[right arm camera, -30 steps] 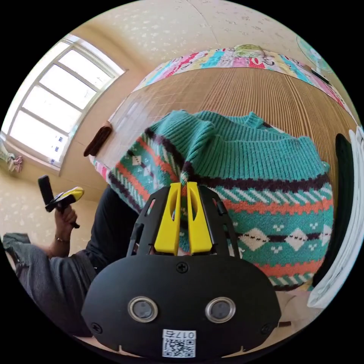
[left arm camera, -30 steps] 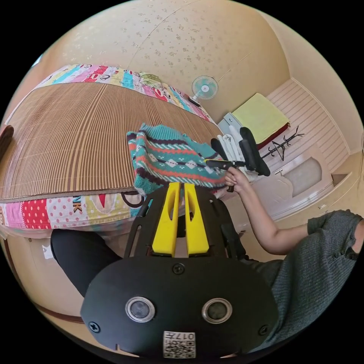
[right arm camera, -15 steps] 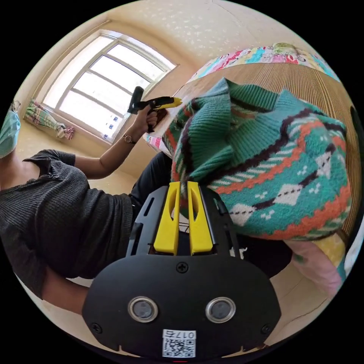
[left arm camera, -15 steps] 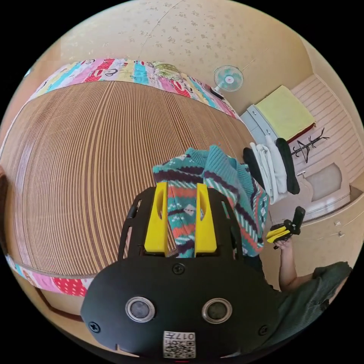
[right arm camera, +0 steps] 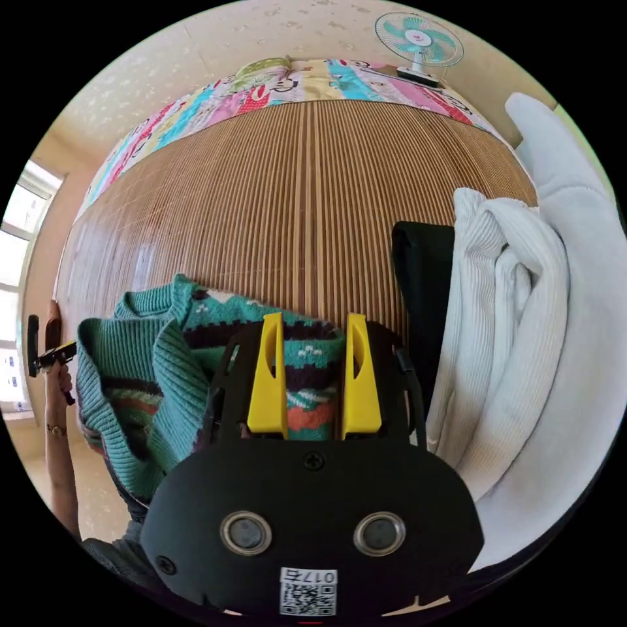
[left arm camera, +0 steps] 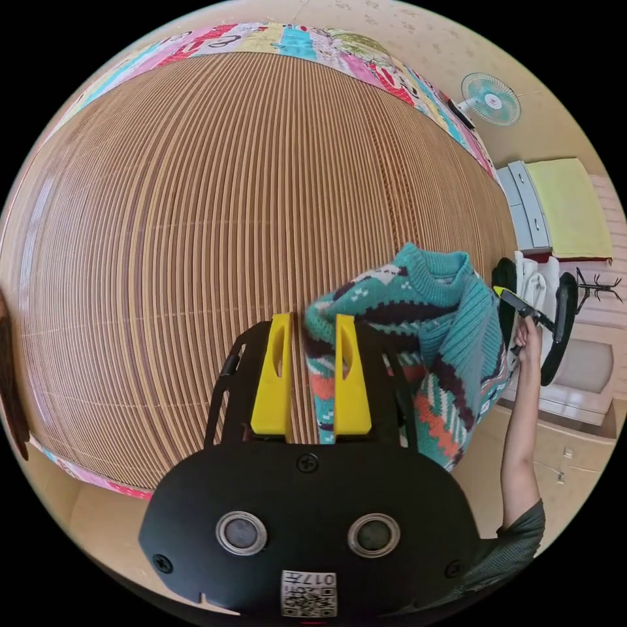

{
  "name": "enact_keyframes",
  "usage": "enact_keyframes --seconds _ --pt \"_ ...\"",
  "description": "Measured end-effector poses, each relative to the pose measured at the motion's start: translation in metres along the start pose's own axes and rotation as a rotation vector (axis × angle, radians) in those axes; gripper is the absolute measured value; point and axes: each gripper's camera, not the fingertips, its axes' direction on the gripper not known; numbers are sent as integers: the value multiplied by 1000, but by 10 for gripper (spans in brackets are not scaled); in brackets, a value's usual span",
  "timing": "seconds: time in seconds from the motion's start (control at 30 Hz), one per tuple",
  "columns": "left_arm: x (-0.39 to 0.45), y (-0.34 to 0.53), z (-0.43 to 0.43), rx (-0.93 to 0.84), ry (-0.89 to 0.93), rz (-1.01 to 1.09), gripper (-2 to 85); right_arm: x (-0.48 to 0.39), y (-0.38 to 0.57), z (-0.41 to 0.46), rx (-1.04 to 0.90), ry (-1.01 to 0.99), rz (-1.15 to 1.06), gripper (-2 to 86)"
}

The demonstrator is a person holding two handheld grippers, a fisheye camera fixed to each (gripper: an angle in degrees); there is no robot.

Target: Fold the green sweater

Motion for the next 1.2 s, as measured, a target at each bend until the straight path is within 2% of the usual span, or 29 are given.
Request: enact_keyframes --seconds 0.03,0.17,0.23,0.27,0.33,0.4,0.53,0.63,0.7,0.77,0.83,0.9,0.93,0.97,1.0,1.1,1.17,1.2 --pt "-3 2 0 -9 33 -4 81 -2 -5 9 -82 -26 -9 126" --pt "-16 17 -15 -93 106 37 72 -3 18 -10 -106 -133 -51 73" --pt "-17 30 -26 -113 135 93 63 -3 59 -47 -4 -325 -134 49" --pt "-19 42 -37 -101 209 139 58 -2 73 -61 39 -375 -158 44" --pt "-33 66 -60 -42 426 186 52 11 137 -120 250 -605 -233 31" --pt "-66 105 -95 56 811 198 51 23 188 -160 392 -790 -295 25" --pt "-95 172 -171 274 1117 332 49 45 297 -250 682 -1052 -443 18" --pt "-120 228 -253 513 1355 433 47 61 366 -315 858 -1120 -515 15" --pt "-139 270 -327 694 1540 509 47 69 404 -351 942 -1082 -525 15" --pt "-147 301 -391 794 1588 600 48 70 440 -386 1005 -1009 -538 17" --pt "-146 331 -459 835 1506 663 47 49 482 -426 1056 -806 -554 19" --pt "-133 374 -543 912 1228 664 46 17 502 -449 1031 -634 -514 22" --pt "-128 384 -561 930 1155 658 45 -5 519 -459 1055 -521 -485 23" --pt "-119 404 -590 967 1059 661 45 -13 529 -463 1087 -500 -475 24" --pt "-114 422 -611 996 1061 689 45 -19 550 -470 1149 -516 -456 25" --pt "-122 462 -638 1063 1265 747 44 2 606 -478 1330 -691 -387 26" --pt "-132 484 -654 1087 1266 777 44 10 634 -479 1397 -743 -408 26" --pt "-138 497 -663 1083 1210 736 44 9 647 -478 1414 -742 -390 25"
